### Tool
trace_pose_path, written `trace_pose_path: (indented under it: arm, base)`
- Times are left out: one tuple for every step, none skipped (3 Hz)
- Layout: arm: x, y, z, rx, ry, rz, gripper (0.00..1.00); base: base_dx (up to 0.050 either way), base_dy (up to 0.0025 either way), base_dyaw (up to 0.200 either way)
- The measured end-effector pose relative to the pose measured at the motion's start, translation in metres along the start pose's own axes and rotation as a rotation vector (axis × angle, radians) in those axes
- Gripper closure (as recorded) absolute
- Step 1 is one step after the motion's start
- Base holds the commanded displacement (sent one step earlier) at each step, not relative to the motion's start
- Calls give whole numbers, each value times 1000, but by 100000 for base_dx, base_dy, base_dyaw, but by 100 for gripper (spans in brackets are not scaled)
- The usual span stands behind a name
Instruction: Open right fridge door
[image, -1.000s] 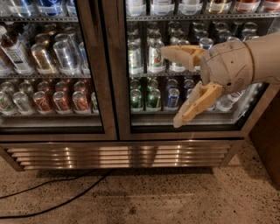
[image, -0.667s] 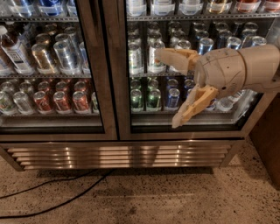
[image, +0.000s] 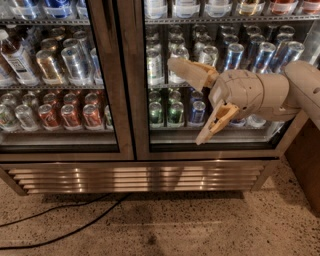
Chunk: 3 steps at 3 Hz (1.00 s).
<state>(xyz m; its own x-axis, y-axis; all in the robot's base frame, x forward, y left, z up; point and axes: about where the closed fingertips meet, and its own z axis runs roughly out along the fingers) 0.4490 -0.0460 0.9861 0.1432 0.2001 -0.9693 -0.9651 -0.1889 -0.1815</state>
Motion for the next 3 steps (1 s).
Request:
trace_pose_path:
  arm:
    - [4, -2, 4, 56, 165, 2, 0]
    - [8, -5, 4, 107, 330, 5, 0]
    - [10, -6, 2, 135, 417, 7, 0]
  base:
    - [0, 0, 0]
    - [0, 0, 0]
    - [0, 0, 0]
